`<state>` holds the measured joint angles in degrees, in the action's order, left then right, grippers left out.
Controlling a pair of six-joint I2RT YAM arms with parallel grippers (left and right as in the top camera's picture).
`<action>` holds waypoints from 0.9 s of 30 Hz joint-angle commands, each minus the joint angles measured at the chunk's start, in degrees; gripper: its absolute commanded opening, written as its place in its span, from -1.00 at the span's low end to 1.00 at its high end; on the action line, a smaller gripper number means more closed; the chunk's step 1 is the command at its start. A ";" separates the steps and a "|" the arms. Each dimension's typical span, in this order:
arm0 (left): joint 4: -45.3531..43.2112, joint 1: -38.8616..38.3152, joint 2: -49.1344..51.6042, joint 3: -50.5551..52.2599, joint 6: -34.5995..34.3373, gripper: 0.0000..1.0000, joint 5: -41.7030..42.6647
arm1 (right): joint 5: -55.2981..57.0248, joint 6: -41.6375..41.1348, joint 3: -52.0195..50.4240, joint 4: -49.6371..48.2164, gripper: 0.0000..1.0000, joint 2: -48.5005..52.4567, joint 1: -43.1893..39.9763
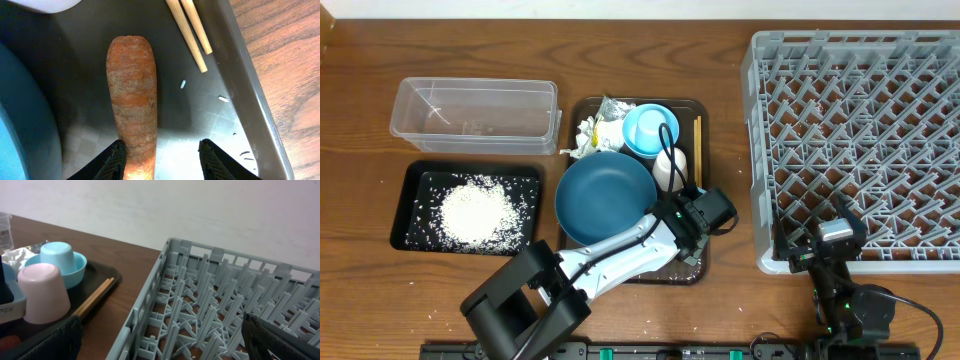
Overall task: Sort waste into correct bins and load items into the dishwasher rack
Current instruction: 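Grasp the orange carrot on the brown tray with the left gripper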
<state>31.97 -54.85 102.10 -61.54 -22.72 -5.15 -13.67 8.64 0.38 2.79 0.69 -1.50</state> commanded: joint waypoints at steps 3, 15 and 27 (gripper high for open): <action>-0.87 0.20 0.79 0.46 -0.04 0.00 -3.02 | 0.11 0.66 -0.07 0.24 0.98 -0.31 -0.74; -2.97 0.31 0.85 2.47 1.03 0.01 -3.08 | 0.11 0.66 -0.07 0.24 0.98 -0.31 -0.74; -2.78 0.31 0.90 2.62 0.96 0.00 -4.46 | 0.11 0.66 -0.07 0.24 0.98 -0.31 -0.74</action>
<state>29.12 -54.76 102.13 -59.59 -22.26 -10.37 -13.67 8.64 0.40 2.79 0.69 -1.50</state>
